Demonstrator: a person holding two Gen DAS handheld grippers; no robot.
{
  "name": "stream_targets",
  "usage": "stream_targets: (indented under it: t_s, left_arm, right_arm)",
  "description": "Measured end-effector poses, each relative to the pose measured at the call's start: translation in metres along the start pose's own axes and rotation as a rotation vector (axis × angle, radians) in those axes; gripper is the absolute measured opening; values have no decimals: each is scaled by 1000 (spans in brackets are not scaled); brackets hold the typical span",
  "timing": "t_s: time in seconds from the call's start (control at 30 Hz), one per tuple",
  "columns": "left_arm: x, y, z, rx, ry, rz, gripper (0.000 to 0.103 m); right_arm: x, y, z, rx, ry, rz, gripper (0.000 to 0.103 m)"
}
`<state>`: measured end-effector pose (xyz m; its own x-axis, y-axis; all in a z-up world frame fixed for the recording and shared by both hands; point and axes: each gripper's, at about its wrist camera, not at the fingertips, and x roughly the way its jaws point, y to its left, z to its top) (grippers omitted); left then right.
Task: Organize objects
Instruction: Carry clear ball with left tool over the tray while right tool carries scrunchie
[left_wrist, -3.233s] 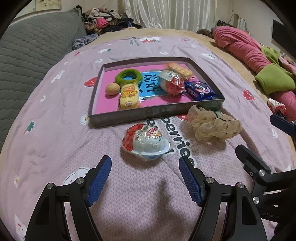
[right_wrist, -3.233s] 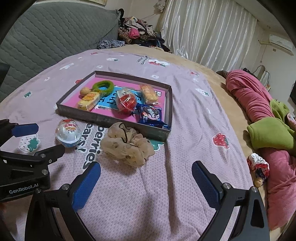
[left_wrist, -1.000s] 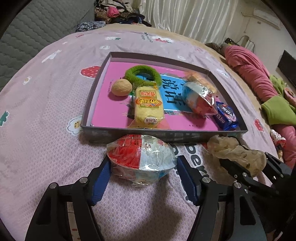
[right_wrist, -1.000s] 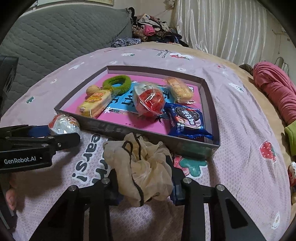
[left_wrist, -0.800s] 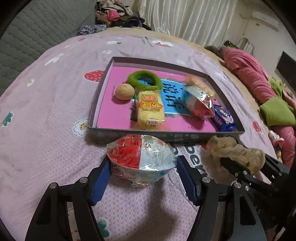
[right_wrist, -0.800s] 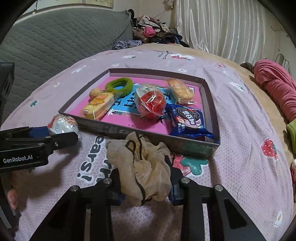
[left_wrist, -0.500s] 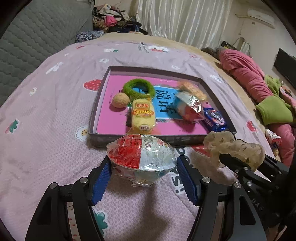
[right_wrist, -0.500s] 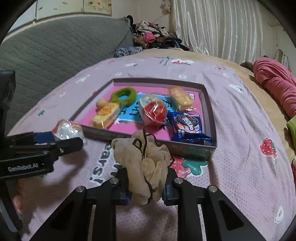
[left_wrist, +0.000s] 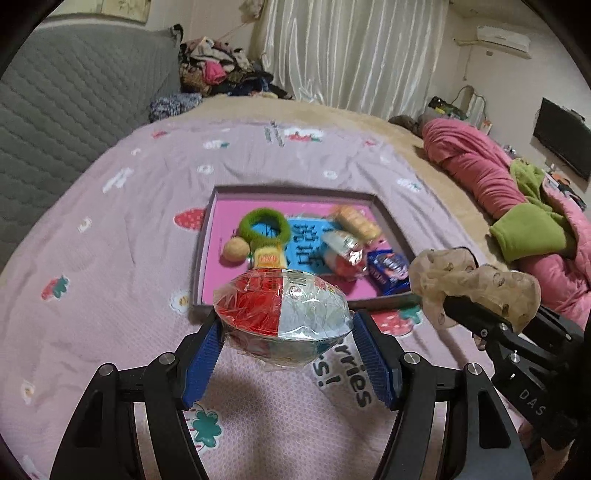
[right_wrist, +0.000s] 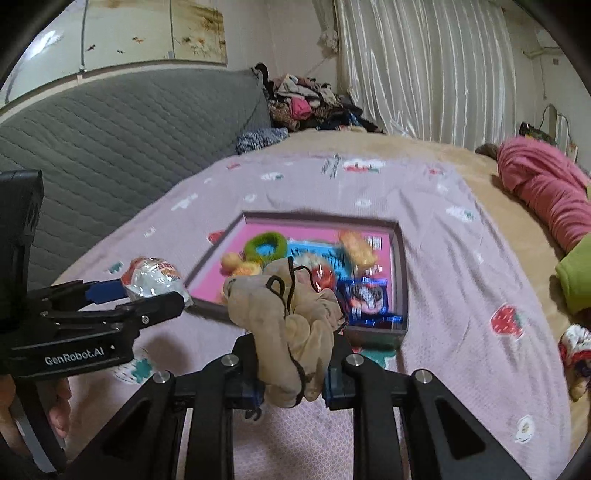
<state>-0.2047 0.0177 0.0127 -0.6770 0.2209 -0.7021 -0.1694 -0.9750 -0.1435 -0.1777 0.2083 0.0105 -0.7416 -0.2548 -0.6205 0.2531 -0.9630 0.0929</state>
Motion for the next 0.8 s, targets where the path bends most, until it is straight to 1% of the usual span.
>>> stream_targets:
  t_s: [0.23, 0.43, 0.63, 0.8]
  left_arm:
    - [-36, -9, 13, 17, -47, 2, 72]
    - [-57, -17, 22, 35, -77, 8, 72]
    - [-65, -21, 37, 44, -94, 9, 72]
    - [-55, -22, 58, 58, -105, 17, 72]
  right_arm:
    - [-37, 10, 24, -29, -50, -17, 23]
    - [-59, 12, 38, -45, -86, -26, 23]
    - [-68, 11, 55, -55, -111, -32, 23]
    - [-60, 3, 76, -58, -124, -41, 23]
